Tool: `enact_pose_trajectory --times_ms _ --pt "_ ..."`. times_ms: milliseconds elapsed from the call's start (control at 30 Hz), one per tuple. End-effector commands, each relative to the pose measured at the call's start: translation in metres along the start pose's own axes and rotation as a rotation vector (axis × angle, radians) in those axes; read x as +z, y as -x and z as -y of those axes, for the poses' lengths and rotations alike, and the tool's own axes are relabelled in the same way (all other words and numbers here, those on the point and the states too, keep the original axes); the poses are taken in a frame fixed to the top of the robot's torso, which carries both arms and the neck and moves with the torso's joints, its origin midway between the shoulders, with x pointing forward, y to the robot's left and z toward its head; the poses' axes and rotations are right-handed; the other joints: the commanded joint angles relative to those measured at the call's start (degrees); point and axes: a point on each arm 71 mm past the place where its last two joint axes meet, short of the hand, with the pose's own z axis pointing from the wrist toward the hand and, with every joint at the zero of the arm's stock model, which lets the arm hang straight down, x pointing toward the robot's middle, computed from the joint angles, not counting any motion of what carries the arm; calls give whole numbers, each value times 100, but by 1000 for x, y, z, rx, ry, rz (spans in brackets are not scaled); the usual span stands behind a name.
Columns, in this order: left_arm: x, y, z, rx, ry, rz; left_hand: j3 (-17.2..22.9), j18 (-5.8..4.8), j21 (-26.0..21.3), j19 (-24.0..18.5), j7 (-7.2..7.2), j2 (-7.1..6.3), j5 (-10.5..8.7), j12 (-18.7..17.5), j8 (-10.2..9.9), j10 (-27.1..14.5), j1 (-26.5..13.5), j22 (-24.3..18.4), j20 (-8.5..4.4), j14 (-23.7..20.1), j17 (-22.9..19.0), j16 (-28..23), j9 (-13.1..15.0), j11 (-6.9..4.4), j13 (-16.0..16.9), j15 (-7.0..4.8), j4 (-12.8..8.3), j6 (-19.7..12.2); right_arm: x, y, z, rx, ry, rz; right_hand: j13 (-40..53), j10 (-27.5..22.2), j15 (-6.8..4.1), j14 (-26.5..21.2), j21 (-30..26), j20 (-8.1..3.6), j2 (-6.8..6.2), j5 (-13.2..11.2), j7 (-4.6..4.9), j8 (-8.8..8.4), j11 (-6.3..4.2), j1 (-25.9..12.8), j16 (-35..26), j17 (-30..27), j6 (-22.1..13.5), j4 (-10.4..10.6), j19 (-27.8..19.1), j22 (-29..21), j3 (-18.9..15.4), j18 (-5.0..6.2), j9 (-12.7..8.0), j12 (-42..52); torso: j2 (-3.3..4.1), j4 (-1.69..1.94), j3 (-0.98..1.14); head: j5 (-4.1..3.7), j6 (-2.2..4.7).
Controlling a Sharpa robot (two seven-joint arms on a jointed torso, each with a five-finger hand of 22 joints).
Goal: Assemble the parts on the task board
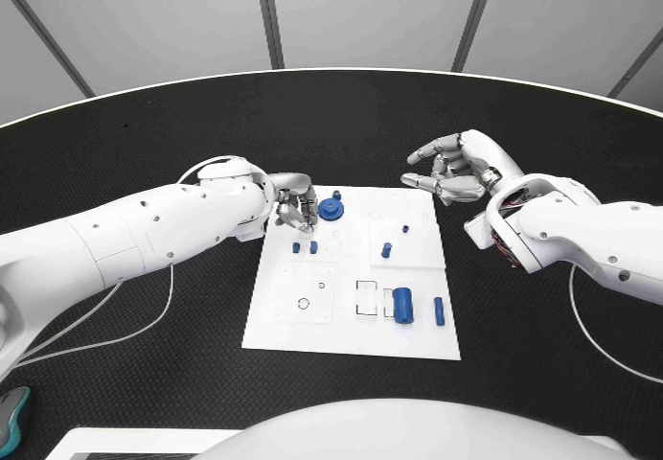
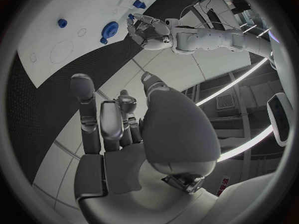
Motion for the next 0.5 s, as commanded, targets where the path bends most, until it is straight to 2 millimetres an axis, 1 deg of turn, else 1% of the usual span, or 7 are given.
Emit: enact_pose_trajectory --times_ms 33,133,300,500 --pt "0 0 -1 -1 0 4 -5 4 -80 -96 35 -28 -24 -67 -70 -87 -25 -137 14 -39 -52 0 -30 24 -25 40 -26 -85 0 0 0 0 0 0 -5 -12 -40 57 -20 -4 40 36 -11 20 7 -37 -13 2 41 -3 41 -3 -13 84 -5 7 -7 3 0 -5 -5" --pt "0 1 -1 -1 0 6 4 20 -132 -154 59 -50 -23 -114 -135 -128 -25 -223 32 -85 -111 -14 -65 53 -43 67 -37 -162 0 0 0 0 0 1 -5 -12 -40 57 -20 -4 40 36 -11 20 7 -37 -13 2 41 -3 41 -3 -13 84 -5 7 -6 1 -2 -5 -8" --pt "-1 1 -1 -1 -1 6 5 21 -135 -157 59 -51 -23 -116 -137 -130 -25 -227 33 -88 -116 -14 -66 53 -44 68 -37 -164 0 0 0 0 -1 1 -5 -12 -40 57 -20 -4 40 36 -11 20 7 -37 -13 2 41 -3 41 -3 -13 84 -5 7 -7 2 -2 -5 -8" --pt "-1 1 -2 -2 -2 8 -7 33 -170 -198 63 -111 -25 -147 -176 -151 -24 -285 44 -120 -147 -20 -89 65 -54 81 -66 -197 0 0 0 -1 -1 1 -5 -12 -40 57 -20 -4 40 36 -11 20 7 -37 -13 2 41 -3 41 -3 -13 84 -5 7 -6 3 -3 -3 -10"
